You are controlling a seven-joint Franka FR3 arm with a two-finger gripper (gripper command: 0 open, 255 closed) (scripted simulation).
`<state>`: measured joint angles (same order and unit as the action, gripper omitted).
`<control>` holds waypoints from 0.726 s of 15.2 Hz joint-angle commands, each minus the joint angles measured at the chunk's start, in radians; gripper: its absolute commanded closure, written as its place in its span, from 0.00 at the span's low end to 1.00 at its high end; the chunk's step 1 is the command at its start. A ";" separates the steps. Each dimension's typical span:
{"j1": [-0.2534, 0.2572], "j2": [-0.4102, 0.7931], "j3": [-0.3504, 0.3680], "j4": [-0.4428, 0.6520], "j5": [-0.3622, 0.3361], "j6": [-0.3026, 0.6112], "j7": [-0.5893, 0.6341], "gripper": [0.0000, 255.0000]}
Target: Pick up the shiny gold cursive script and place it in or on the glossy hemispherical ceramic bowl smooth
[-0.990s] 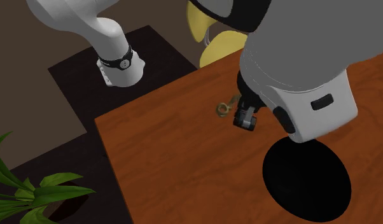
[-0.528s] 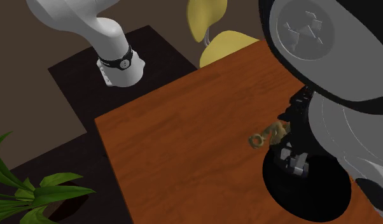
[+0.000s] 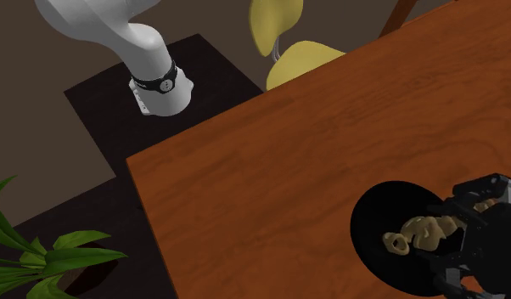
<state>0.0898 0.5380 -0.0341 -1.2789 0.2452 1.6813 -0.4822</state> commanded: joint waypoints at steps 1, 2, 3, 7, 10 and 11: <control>-0.001 0.021 0.000 0.014 0.001 0.007 -0.002 1.00; 0.000 0.022 0.000 0.002 0.001 0.020 -0.005 1.00; 0.000 0.024 0.000 -0.008 0.001 0.032 -0.008 1.00; 0.002 0.032 0.001 -0.049 0.004 0.079 -0.018 1.00; 0.003 0.040 0.001 -0.076 0.006 0.113 -0.025 1.00; 0.003 0.044 0.001 -0.084 0.007 0.125 -0.028 1.00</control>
<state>0.0924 0.5751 -0.0331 -1.3578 0.2511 1.7943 -0.5077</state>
